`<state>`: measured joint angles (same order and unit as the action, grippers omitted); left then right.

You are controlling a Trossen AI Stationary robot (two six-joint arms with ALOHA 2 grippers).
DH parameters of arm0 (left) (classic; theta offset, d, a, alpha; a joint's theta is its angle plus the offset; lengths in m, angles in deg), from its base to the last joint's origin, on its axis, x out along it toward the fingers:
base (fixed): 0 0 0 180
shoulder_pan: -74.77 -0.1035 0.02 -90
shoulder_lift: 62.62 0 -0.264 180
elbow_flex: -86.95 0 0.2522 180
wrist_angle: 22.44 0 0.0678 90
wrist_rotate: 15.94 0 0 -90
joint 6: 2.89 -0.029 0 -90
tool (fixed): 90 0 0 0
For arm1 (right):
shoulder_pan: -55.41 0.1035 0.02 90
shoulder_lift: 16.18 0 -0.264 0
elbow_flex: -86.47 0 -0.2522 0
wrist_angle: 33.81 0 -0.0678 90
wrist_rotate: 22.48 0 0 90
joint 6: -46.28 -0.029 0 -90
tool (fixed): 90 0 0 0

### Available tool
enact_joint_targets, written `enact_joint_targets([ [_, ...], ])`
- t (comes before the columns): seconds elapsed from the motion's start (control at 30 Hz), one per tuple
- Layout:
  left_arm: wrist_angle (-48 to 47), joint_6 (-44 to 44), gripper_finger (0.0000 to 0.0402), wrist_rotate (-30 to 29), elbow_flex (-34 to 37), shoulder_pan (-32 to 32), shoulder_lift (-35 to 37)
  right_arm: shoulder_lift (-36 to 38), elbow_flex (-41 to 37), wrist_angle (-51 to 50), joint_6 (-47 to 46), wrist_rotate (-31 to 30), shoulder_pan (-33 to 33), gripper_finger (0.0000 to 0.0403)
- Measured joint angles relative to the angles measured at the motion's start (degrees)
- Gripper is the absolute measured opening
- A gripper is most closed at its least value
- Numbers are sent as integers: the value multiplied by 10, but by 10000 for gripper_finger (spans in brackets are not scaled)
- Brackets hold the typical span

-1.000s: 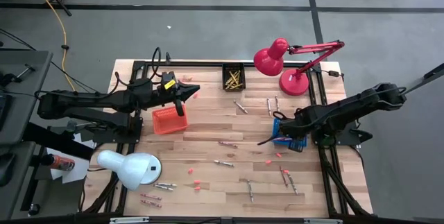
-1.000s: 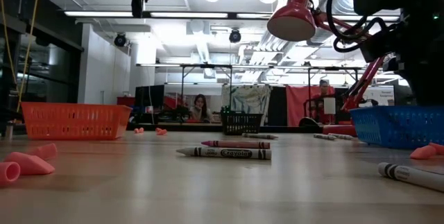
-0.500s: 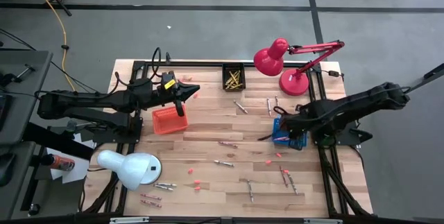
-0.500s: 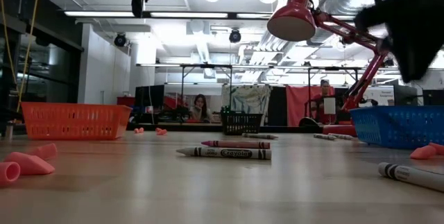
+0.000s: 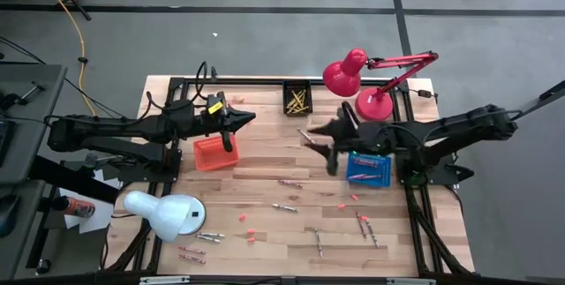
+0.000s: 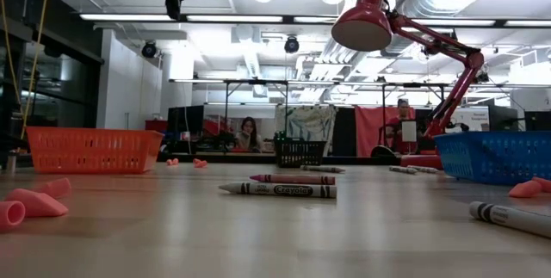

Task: Sort crayons

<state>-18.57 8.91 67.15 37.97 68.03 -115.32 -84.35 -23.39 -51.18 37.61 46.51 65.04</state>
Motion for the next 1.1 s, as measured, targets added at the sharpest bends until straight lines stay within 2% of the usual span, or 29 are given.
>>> enact_joint_targets([
  [0.17, 3, 0, 0, 28, 0, 1, 0, -32, -1, 23, -55, -2, -38, 179],
  [0.3, 3, 0, 0, 63, 0, 1, 0, -35, -1, 27, -52, 22, -51, 151],
  [0.4, 14, 1, 0, 81, 0, 8, 0, -31, -1, 25, -38, 44, -57, 114],
  [0.57, 24, 2, 0, 73, 0, 25, 0, -28, -2, 28, -5, 108, -70, 14],
  [0.8, 27, 46, 0, 46, 0, 31, 0, -26, -2, 79, 54, 151, -91, 3],
  [0.93, 28, 47, 0, 46, 0, 31, 0, -25, -2, 86, 57, 186, -105, 2],
  [1.1, 31, 51, 0, 43, -4, 32, -15, -11, -2, 78, 54, 199, -107, 1],
])
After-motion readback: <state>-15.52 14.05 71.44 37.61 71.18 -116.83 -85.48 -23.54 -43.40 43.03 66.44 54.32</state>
